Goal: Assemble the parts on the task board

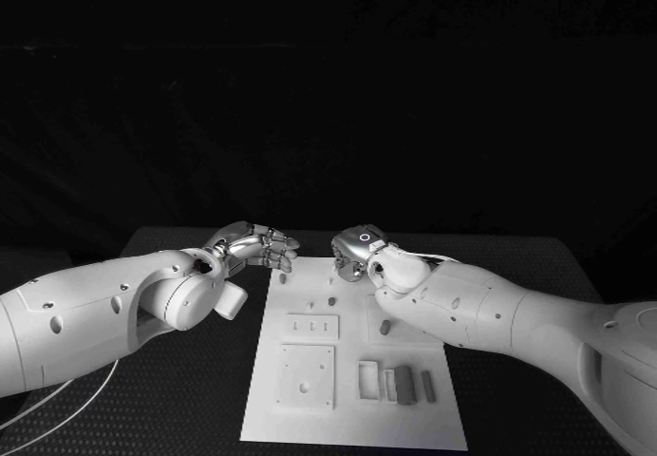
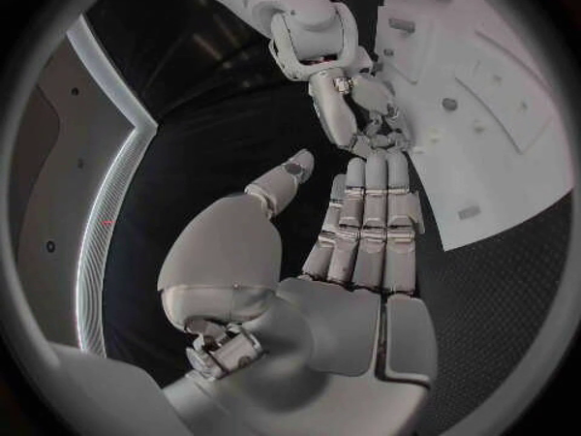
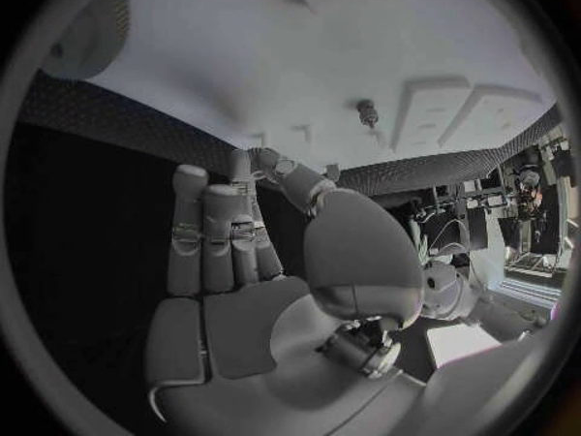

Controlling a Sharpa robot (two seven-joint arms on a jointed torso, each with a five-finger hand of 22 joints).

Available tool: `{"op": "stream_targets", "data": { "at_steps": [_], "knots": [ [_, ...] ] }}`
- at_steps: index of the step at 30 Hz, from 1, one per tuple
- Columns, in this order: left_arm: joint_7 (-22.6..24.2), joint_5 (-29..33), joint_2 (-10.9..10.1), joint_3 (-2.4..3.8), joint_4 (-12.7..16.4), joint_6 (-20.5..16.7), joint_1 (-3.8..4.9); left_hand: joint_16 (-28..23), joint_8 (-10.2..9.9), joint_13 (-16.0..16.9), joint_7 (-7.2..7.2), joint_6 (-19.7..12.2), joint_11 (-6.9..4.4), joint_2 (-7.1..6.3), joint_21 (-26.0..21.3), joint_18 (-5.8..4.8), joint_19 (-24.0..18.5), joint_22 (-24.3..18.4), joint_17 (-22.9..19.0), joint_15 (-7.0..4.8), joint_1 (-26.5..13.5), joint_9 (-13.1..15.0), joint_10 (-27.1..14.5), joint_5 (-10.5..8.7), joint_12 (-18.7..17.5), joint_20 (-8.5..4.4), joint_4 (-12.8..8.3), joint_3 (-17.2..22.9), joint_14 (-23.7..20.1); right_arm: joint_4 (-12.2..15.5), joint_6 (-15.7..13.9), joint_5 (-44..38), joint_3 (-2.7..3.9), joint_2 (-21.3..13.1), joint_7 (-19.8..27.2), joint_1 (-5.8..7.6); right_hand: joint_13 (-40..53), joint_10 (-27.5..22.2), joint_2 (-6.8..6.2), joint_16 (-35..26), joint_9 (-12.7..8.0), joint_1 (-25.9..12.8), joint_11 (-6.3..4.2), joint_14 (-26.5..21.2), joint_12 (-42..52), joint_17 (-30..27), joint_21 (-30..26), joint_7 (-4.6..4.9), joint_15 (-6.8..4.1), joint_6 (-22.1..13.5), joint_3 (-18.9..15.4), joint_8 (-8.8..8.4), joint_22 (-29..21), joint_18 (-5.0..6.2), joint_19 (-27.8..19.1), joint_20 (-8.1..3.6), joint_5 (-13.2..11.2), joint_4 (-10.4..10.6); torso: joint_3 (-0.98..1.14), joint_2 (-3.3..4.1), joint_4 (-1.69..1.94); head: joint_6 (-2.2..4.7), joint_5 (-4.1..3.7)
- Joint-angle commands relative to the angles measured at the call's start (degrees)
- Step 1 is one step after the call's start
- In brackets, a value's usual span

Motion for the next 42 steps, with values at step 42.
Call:
{"op": "stream_targets", "data": {
  "at_steps": [42],
  "knots": [
    [0.12, -0.32, 0.32, 0.04, 0.47, 0.67, 1.37, -0.61, -0.33, 0.32, 0.14, -0.34, -0.08, -0.05, -0.43, 0.3, -0.36, 0.16, 0.3, 0.07, 0.39, 0.11, -0.47, -0.28, -0.29, 0.17, -0.13, 0.0, -0.19, -0.58, 1.89, -0.28, -0.04, 0.86, -0.52, -0.02, 0.24, 0.46, 0.26, 0.38, 1.51, 0.43, 0.04, -0.21, -0.4, -0.08, 0.21, -1.27, -0.38, 1.67, 0.48, 0.42, 1.27, 1.73, -0.1, -0.21, 0.14, -0.02, -0.01, 0.03, -0.14, -0.64, 0.61]
  ]
}}
